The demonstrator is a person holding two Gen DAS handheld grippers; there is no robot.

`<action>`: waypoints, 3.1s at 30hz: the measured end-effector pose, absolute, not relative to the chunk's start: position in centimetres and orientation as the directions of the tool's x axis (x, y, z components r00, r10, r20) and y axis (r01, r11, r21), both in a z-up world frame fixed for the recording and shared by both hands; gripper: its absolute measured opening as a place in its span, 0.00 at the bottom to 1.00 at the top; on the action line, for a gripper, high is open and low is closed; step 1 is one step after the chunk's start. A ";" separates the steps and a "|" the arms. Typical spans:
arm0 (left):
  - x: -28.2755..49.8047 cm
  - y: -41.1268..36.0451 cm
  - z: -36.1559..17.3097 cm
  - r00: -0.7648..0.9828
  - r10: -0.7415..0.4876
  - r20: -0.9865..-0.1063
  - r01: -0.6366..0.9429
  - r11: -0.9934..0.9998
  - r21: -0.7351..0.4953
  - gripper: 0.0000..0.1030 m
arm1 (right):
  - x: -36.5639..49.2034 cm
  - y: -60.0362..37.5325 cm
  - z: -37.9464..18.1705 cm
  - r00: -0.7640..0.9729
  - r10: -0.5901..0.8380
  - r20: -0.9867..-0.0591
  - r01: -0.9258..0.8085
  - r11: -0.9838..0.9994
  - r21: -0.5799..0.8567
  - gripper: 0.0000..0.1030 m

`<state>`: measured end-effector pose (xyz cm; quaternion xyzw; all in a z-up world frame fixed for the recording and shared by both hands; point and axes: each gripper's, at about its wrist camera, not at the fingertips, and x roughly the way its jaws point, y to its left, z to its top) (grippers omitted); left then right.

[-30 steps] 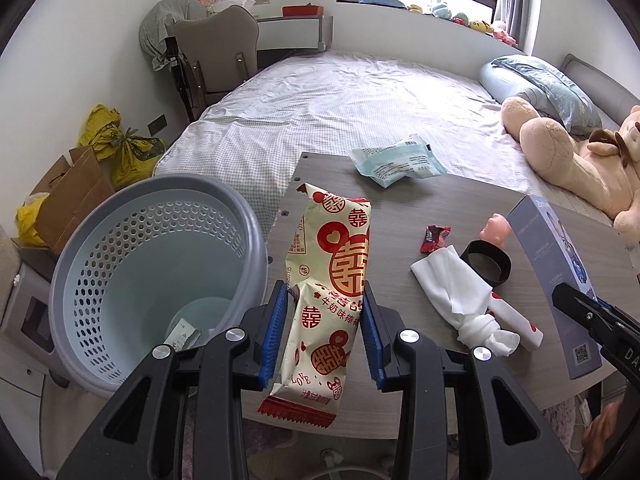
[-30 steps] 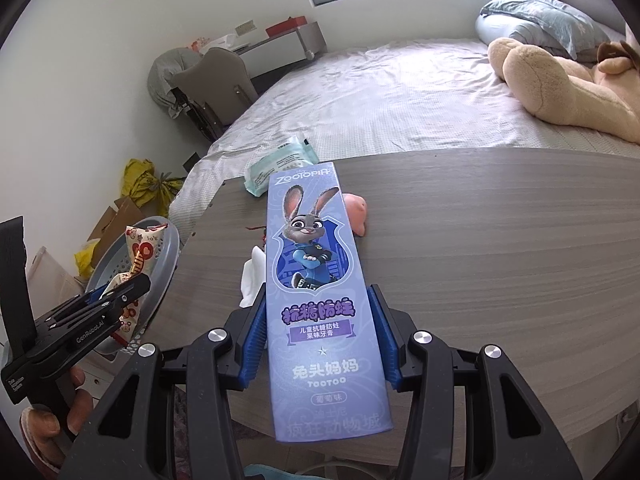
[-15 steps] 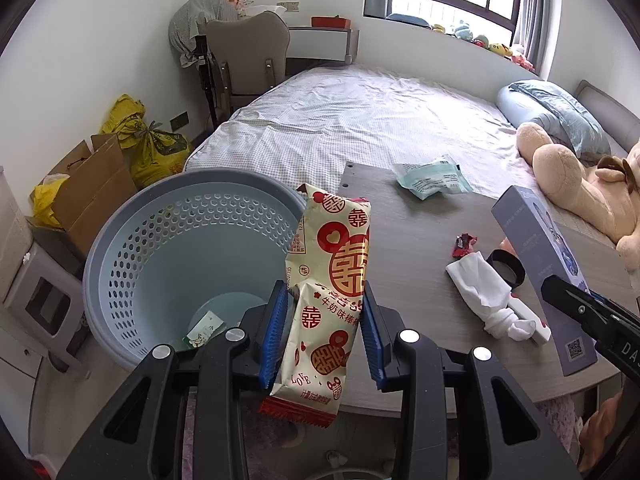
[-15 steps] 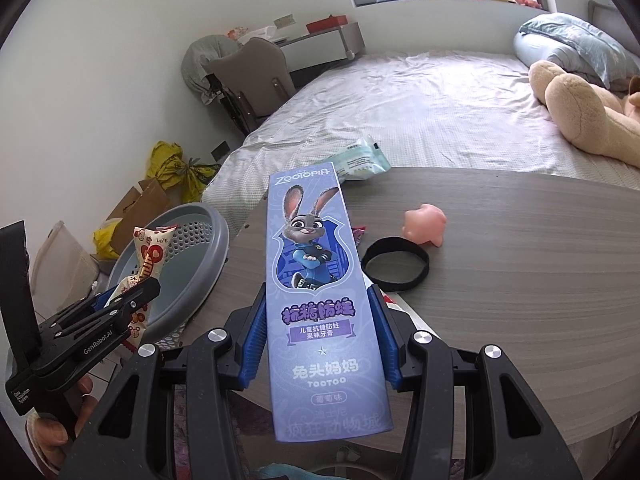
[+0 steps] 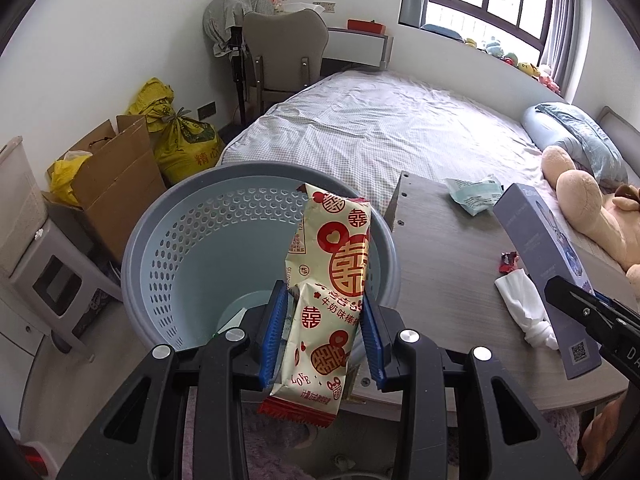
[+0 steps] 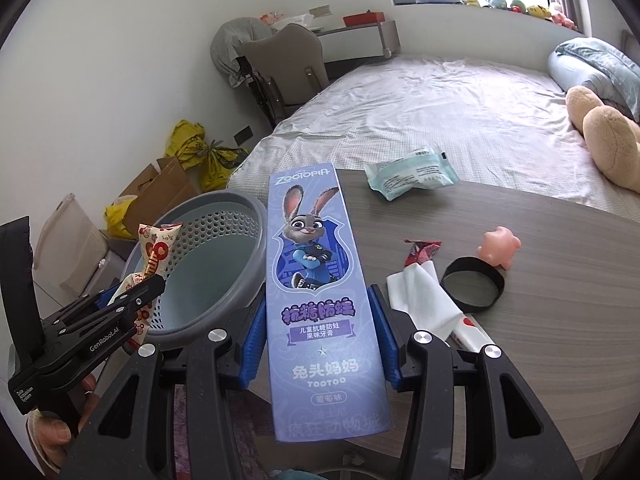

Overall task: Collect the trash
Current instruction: 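Carry the wrapper and toothpaste box toward the blue basket, then open both grippers over the basket, dropping wrapper and toothpaste box, then withdraw both tools from the basket back over the table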

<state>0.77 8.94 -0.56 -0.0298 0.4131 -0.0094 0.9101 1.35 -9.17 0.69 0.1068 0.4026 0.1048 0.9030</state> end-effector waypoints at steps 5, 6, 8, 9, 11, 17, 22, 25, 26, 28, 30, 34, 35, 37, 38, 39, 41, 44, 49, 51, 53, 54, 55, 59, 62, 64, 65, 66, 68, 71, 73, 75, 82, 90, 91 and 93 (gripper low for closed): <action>1.3 10.5 -0.6 0.659 -0.034 -0.752 -0.024 0.998 -0.066 0.34 | 2.5 -7.4 0.8 0.646 0.289 -0.706 -0.128 0.953 0.273 0.45; 1.5 10.7 -0.6 0.659 -0.029 -0.751 -0.029 0.998 -0.064 0.34 | 2.8 -7.0 0.9 0.643 0.292 -0.708 -0.133 0.953 0.272 0.45; 1.8 11.5 -0.6 0.659 -0.025 -0.752 -0.039 0.997 -0.067 0.34 | 3.3 -6.1 0.9 0.639 0.298 -0.710 -0.145 0.952 0.270 0.45; 1.9 11.9 -0.6 0.659 -0.024 -0.752 -0.043 0.997 -0.070 0.34 | 3.5 -5.7 0.9 0.636 0.301 -0.711 -0.151 0.952 0.267 0.45; 2.0 12.5 -0.7 0.661 -0.018 -0.750 -0.054 0.996 -0.071 0.34 | 3.8 -4.8 0.9 0.630 0.306 -0.714 -0.164 0.951 0.263 0.45; 2.7 14.1 -0.6 0.663 -0.010 -0.748 -0.070 0.995 -0.076 0.34 | 4.8 -2.6 0.9 0.618 0.321 -0.718 -0.199 0.947 0.252 0.45; 3.1 15.2 -0.6 0.665 -0.010 -0.747 -0.080 0.993 -0.084 0.34 | 5.5 -1.3 0.9 0.612 0.326 -0.720 -0.216 0.945 0.244 0.45; 3.5 15.6 -0.7 0.664 -0.009 -0.748 -0.082 0.993 -0.086 0.34 | 5.9 -0.7 0.8 0.608 0.326 -0.723 -0.222 0.945 0.240 0.45; 3.6 15.8 -0.7 0.663 -0.010 -0.748 -0.082 0.993 -0.086 0.34 | 6.0 -0.6 0.8 0.607 0.327 -0.724 -0.223 0.945 0.240 0.45; 3.8 15.9 -0.7 0.662 -0.009 -0.749 -0.083 0.993 -0.085 0.34 | 6.1 -0.3 0.7 0.605 0.328 -0.725 -0.226 0.944 0.239 0.45; 3.8 15.9 -0.8 0.662 -0.009 -0.749 -0.083 0.993 -0.085 0.34 | 6.3 0.1 0.6 0.602 0.328 -0.728 -0.229 0.944 0.237 0.45; 4.5 16.4 -1.1 0.653 -0.011 -0.757 -0.090 0.992 -0.092 0.34 | 6.9 0.5 0.3 0.592 0.330 -0.735 -0.232 0.944 0.236 0.45; 4.7 16.5 -1.2 0.652 -0.012 -0.758 -0.091 0.991 -0.093 0.34 | 7.0 0.6 0.2 0.591 0.330 -0.736 -0.233 0.944 0.235 0.45; 5.0 16.6 -1.4 0.650 -0.012 -0.760 -0.092 0.991 -0.094 0.34 | 7.3 0.8 0.1 0.589 0.331 -0.737 -0.234 0.943 0.236 0.45; 5.3 16.6 -1.5 0.648 -0.011 -0.762 -0.093 0.991 -0.094 0.34 | 7.5 0.9 0.1 0.588 0.332 -0.738 -0.235 0.943 0.237 0.45; 5.4 16.6 -1.6 0.645 -0.011 -0.764 -0.093 0.991 -0.092 0.34 | 7.7 0.9 -0.1 0.586 0.331 -0.739 -0.236 0.943 0.235 0.45; 5.9 16.8 -1.9 0.639 -0.015 -0.769 -0.092 0.991 -0.095 0.34 | 7.9 1.1 -0.2 0.583 0.333 -0.741 -0.238 0.942 0.236 0.45; 6.6 16.8 -2.3 0.633 -0.013 -0.774 -0.093 0.991 -0.093 0.34 | 8.6 1.4 -0.5 0.576 0.336 -0.746 -0.245 0.941 0.234 0.45; 7.5 17.3 -2.6 0.625 -0.001 -0.781 -0.109 0.990 -0.089 0.34 | 9.9 2.1 -1.2 0.553 0.352 -0.755 -0.265 0.934 0.241 0.45; 7.9 17.6 -2.7 0.621 0.005 -0.784 -0.117 0.989 -0.087 0.34 | 10.4 2.3 -1.6 0.540 0.355 -0.763 -0.272 0.932 0.241 0.45; 8.0 17.7 -2.9 0.618 0.010 -0.786 -0.122 0.989 -0.084 0.34 | 10.8 2.6 -1.9 0.532 0.358 -0.768 -0.279 0.930 0.240 0.45; 8.1 17.8 -2.9 0.617 0.014 -0.787 -0.125 0.989 -0.081 0.34 | 11.0 2.9 -2.0 0.528 0.359 -0.770 -0.284 0.929 0.238 0.45; 8.2 17.9 -3.0 0.615 0.016 -0.788 -0.128 0.989 -0.079 0.34 | 11.2 3.1 -2.1 0.524 0.360 -0.772 -0.288 0.928 0.237 0.45; 8.5 18.1 -3.4 0.604 0.025 -0.796 -0.137 0.988 -0.072 0.34 | 11.7 3.6 -2.7 0.507 0.362 -0.782 -0.298 0.925 0.236 0.45; 8.7 18.3 -3.6 0.599 0.032 -0.800 -0.140 0.988 -0.065 0.34 | 11.9 3.8 -2.8 0.502 0.364 -0.785 -0.303 0.924 0.235 0.45; 8.9 18.4 -3.7 0.598 0.033 -0.801 -0.140 0.988 -0.064 0.34 | 12.1 4.0 -2.9 0.499 0.366 -0.786 -0.305 0.923 0.235 0.45; 8.9 18.4 -3.6 0.597 0.035 -0.801 -0.142 0.988 -0.063 0.34 | 12.2 4.1 -2.9 0.497 0.366 -0.787 -0.307 0.922 0.235 0.45; 9.0 18.4 -3.6 0.598 0.036 -0.801 -0.143 0.988 -0.062 0.34 | 12.3 4.1 -2.8 0.497 0.366 -0.786 -0.308 0.922 0.235 0.45; 8.9 18.5 -3.5 0.600 0.039 -0.799 -0.145 0.988 -0.061 0.35 | 12.2 4.1 -2.7 0.499 0.375 -0.781 -0.314 0.919 0.240 0.47; 8.9 18.6 -3.3 0.603 0.047 -0.797 -0.152 0.987 -0.057 0.41 | 12.0 4.1 -2.4 0.512 0.382 -0.770 -0.323 0.916 0.239 0.56; 8.7 18.6 -3.1 0.607 0.048 -0.794 -0.157 0.986 -0.060 0.49 | 11.8 4.1 -2.2 0.525 0.375 -0.764 -0.323 0.918 0.228 0.57; 8.6 18.6 -3.0 0.609 0.052 -0.791 -0.159 0.986 -0.058 0.51 | 11.8 4.0 -2.2 0.524 0.377 -0.764 -0.322 0.918 0.232 0.57; 8.4 18.9 -2.9 0.607 0.058 -0.793 -0.165 0.985 -0.055 0.54 | 11.5 3.8 -2.1 0.524 0.380 -0.762 -0.318 0.918 0.239 0.57; 7.7 18.8 -2.7 0.607 0.066 -0.792 -0.173 0.984 -0.051 0.58 | 11.2 3.7 -2.1 0.522 0.384 -0.762 -0.320 0.916 0.242 0.57; 7.6 18.8 -2.6 0.610 0.066 -0.790 -0.174 0.983 -0.052 0.59 | 11.1 3.7 -2.1 0.523 0.386 -0.760 -0.320 0.915 0.245 0.57; 7.3 18.8 -2.4 0.614 0.076 -0.785 -0.180 0.983 -0.045 0.59 | 10.9 3.7 -2.1 0.524 0.386 -0.759 -0.321 0.915 0.244 0.57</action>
